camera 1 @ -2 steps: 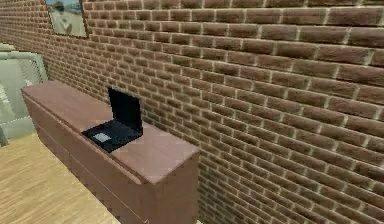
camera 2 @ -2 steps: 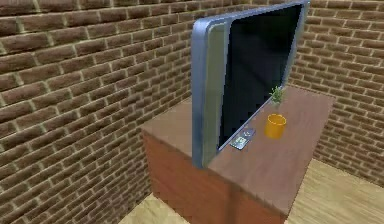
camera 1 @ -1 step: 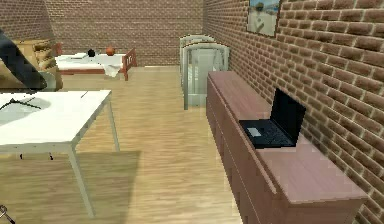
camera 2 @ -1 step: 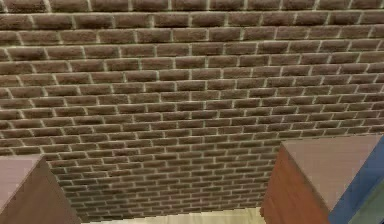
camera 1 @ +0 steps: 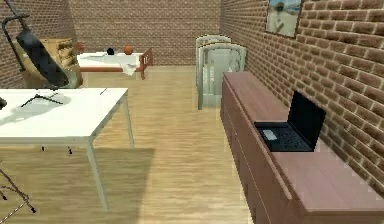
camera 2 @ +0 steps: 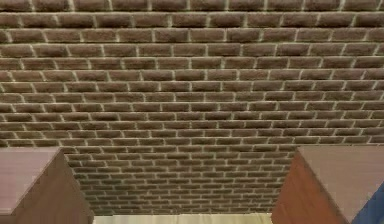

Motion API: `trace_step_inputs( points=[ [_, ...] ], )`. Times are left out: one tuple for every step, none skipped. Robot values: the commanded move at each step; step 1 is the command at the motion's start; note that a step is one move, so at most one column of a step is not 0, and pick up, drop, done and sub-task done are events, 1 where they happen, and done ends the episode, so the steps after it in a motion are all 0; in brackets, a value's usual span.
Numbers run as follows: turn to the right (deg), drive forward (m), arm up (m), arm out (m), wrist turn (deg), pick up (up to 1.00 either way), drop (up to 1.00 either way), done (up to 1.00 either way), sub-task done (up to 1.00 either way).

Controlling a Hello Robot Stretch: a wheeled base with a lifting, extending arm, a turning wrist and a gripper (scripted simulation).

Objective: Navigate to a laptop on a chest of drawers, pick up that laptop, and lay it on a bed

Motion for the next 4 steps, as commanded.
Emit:
trace_step_inputs(
  points=[
    [0.0,0.45,0.0,0.0,0.0,0.0,0.0,0.0,0.0],
    [-45.0,0.0,0.0,0.0,0.0,0.0,0.0,0.0,0.0],
    [0.0,0.0,0.5,0.0,0.0,0.0,0.0,0.0,0.0],
    [0.0,0.0,0.28,0.0,0.0,0.0,0.0,0.0,0.0]
  ],
)
